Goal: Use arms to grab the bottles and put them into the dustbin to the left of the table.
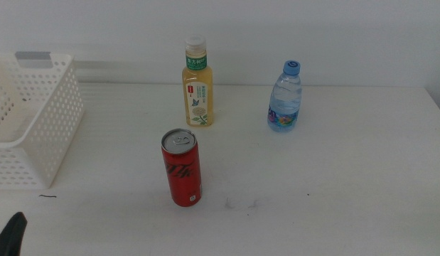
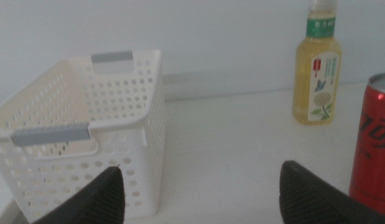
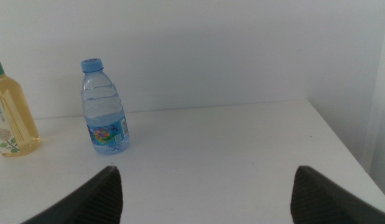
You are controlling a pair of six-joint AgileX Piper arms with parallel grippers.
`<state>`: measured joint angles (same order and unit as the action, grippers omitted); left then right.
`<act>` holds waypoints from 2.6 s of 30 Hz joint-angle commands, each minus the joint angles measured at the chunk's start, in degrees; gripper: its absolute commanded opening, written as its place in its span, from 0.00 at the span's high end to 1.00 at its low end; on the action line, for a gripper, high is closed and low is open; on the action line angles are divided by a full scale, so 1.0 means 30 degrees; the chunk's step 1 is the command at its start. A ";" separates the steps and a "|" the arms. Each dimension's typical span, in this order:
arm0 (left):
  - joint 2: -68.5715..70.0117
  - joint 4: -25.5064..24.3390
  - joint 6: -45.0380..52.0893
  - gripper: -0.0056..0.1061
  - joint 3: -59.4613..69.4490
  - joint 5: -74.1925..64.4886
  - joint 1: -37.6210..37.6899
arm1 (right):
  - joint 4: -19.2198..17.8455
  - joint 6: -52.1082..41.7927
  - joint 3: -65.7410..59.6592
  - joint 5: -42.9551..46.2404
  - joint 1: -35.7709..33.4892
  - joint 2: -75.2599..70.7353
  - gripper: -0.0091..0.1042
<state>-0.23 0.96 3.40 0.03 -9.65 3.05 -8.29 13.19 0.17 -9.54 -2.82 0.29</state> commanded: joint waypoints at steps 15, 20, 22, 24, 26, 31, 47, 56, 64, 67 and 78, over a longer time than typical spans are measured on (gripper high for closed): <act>-0.7113 0.0813 -0.0243 0.22 -0.0009 0.7388 0.4728 | -0.0132 -0.0045 -0.0058 0.0148 0.0113 -0.0098 0.18; -1.5021 0.1936 -0.0742 0.22 -0.0009 1.3527 0.9471 | -0.0132 -0.0045 -0.0058 0.0148 0.0113 -0.0098 0.18; -1.7753 0.2383 -0.0771 0.22 -0.0009 1.5914 1.1039 | -0.0132 -0.0045 -0.0058 0.0148 0.0113 -0.0098 0.18; -2.0462 0.2576 -0.1133 0.22 -0.0009 1.8582 1.2189 | -0.0132 -0.0045 -0.0058 0.0148 0.0113 -0.0098 0.18; -2.2628 0.2624 -0.1583 0.22 -0.0009 2.1027 1.2736 | -0.0132 -0.0045 -0.0058 0.0148 0.0113 -0.0098 0.18; -2.6584 0.2490 -0.1779 0.22 -0.0009 2.5179 1.2868 | -0.0132 -0.0045 -0.0058 0.0148 0.0113 -0.0098 0.18; -2.7425 0.1431 -0.1646 0.22 -0.0009 2.6538 1.2868 | -0.0132 -0.0045 -0.0058 0.0148 0.0113 -0.0098 0.18; -2.7425 0.4392 -0.2411 0.19 -0.0009 2.6266 1.2868 | -0.0132 -0.0045 -0.0058 0.0148 0.0113 -0.0098 0.18; -2.7465 0.4598 -0.0977 0.18 -0.2707 2.1810 1.2868 | -0.0132 -0.0045 -0.0058 0.0148 0.0113 -0.0098 0.18; -2.7465 0.5129 -0.0057 0.18 -0.3708 2.0574 1.2868 | -0.0132 -0.0045 -0.0058 0.0148 0.0113 -0.0098 0.18; -2.9102 0.1773 -0.0962 0.18 -0.5829 1.9323 1.0059 | -0.0132 -0.0045 -0.0058 0.0148 0.0113 -0.0098 0.18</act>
<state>-86.51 8.73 2.35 -16.65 48.17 34.13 -8.29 13.19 0.17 -9.54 -2.82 0.29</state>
